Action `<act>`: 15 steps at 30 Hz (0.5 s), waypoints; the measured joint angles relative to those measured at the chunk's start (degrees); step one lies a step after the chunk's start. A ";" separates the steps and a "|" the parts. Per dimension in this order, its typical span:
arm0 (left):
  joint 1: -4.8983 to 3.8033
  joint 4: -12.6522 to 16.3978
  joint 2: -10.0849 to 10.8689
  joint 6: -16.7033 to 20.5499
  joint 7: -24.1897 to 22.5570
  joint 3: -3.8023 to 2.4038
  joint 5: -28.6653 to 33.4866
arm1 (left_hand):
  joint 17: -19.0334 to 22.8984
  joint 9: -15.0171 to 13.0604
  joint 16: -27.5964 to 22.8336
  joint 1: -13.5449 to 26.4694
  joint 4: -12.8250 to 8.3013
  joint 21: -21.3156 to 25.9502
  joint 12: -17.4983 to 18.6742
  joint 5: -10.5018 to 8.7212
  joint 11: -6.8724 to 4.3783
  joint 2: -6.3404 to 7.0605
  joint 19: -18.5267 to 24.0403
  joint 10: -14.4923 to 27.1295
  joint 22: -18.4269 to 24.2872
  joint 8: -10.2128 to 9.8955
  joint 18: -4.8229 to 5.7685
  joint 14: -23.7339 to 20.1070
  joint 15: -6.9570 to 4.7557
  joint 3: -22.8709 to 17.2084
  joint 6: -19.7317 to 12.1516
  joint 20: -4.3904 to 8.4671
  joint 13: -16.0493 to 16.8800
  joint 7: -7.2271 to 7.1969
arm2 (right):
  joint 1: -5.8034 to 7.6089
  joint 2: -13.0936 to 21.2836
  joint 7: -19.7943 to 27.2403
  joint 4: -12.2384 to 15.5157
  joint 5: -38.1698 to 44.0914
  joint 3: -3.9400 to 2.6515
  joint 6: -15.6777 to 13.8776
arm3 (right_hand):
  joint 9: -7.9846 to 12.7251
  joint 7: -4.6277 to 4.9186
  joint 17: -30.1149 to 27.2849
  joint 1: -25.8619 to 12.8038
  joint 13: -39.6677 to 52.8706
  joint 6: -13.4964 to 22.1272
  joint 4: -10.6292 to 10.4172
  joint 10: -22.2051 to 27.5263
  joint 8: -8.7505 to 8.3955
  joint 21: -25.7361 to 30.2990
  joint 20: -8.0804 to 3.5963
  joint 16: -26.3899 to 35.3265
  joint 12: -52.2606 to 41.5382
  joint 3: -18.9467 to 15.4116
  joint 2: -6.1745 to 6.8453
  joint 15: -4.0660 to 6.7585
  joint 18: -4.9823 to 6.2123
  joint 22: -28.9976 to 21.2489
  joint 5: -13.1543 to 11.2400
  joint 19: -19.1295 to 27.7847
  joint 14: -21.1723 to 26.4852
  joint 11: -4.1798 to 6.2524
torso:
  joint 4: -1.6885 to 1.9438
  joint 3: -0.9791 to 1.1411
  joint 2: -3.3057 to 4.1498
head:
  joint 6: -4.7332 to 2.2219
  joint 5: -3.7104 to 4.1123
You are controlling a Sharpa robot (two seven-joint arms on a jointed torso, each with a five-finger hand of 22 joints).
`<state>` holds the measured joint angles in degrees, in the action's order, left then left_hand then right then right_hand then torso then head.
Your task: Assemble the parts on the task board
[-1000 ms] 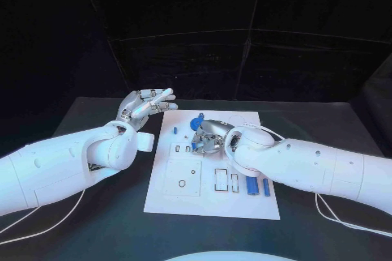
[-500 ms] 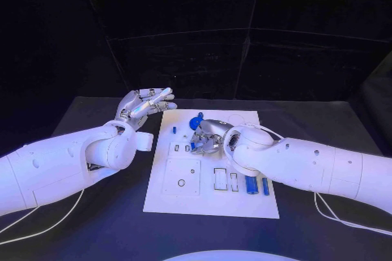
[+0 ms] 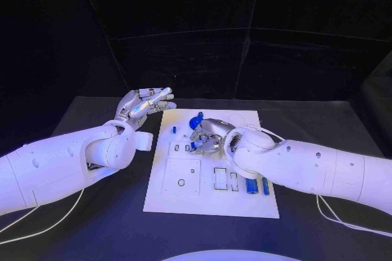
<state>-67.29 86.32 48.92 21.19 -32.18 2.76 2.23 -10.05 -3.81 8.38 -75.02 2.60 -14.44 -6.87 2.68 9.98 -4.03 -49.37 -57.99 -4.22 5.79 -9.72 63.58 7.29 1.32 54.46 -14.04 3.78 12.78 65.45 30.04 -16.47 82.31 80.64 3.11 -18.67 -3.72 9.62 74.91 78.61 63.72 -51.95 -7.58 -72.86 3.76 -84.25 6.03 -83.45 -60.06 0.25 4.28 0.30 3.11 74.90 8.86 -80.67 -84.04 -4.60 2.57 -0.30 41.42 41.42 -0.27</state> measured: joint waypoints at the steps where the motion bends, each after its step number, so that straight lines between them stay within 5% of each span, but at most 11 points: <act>1: 0.00 -0.04 0.00 0.00 0.00 0.00 0.00 | 0.00 0.00 0.00 0.00 0.00 0.00 0.00 0.00 0.06 0.00 0.00 -0.06 0.00 0.00 0.00 0.00 0.00 0.00 0.00 0.00 0.00 0.00 | 0.00 0.23 0.21 0.32 0.03 -0.01 -0.58 | 0.00 0.00 0.00 0.00 -0.01 0.00 -0.04 0.00 0.00 0.00 0.14 0.00 0.00 -0.20 0.00 0.00 0.00 0.00 0.10 -0.14 0.00 0.00 | 0.00 0.00 0.00 | 0.00 -0.02; 9: 0.01 -0.57 0.04 -0.17 0.46 0.00 -0.32 | -0.84 -0.08 0.25 0.11 -0.57 -0.13 0.00 0.00 -0.90 -0.51 -2.07 -2.46 -0.02 0.00 0.00 2.59 -0.69 -0.05 2.04 0.54 0.12 -0.78 | 0.17 5.08 6.81 4.96 -1.30 -0.09 -5.57 | -0.04 0.20 0.00 0.49 0.02 0.20 0.15 0.00 0.00 0.65 0.61 0.47 -0.21 -0.50 0.44 0.00 0.00 0.00 1.05 0.26 0.00 0.00 | -0.05 0.03 -0.08 | -0.15 -0.19; 13: 0.00 -0.84 0.43 -0.26 2.00 0.00 -2.13 | -2.77 -0.24 2.63 0.32 -0.79 -2.28 -1.07 0.00 -2.12 -0.72 -6.22 -6.63 -0.84 0.70 0.00 7.74 -2.43 0.17 4.37 2.22 0.64 -1.67 | 1.43 8.23 11.78 7.62 -3.42 -0.36 -6.22 | -0.41 -0.43 -2.28 1.71 -2.21 -1.09 0.15 1.59 0.86 3.10 0.45 2.74 1.99 -0.81 -0.78 0.00 0.10 -1.86 2.70 3.71 0.00 0.52 | -0.05 0.05 -0.13 | -0.38 -0.21; 15: -0.08 -1.16 0.87 -0.29 4.24 0.00 -4.64 | -4.36 -0.24 4.52 0.36 -0.79 -3.70 -2.44 0.20 -3.41 -0.76 -8.99 -10.55 -1.40 0.70 0.01 11.31 -3.79 0.17 5.05 3.45 1.33 -2.34 | 2.71 10.23 14.75 8.97 -5.64 -1.00 -6.18 | -0.43 -0.84 -5.99 2.41 -5.84 -1.64 0.20 3.28 0.86 5.07 0.15 5.29 5.92 -0.95 -1.47 0.00 1.34 -4.92 3.01 6.05 0.00 0.78 | -0.05 0.10 -0.18 | -0.53 -0.19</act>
<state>-67.37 85.17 49.79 20.90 -27.94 2.76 -2.40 -14.42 -4.04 12.89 -74.66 1.81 -18.14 -9.31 2.89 6.57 -4.80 -58.37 -68.54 -5.62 6.49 -9.71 74.88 3.50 1.49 59.52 -10.59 5.11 10.45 68.16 40.27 -1.72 91.28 75.01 2.11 -24.85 -4.14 8.78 68.91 81.01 57.88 -53.59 -7.39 -69.58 4.62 -79.18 6.18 -78.15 -54.15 -0.70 2.81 0.30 4.45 69.99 11.86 -74.62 -84.04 -3.82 2.52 -0.20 41.24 40.89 -0.46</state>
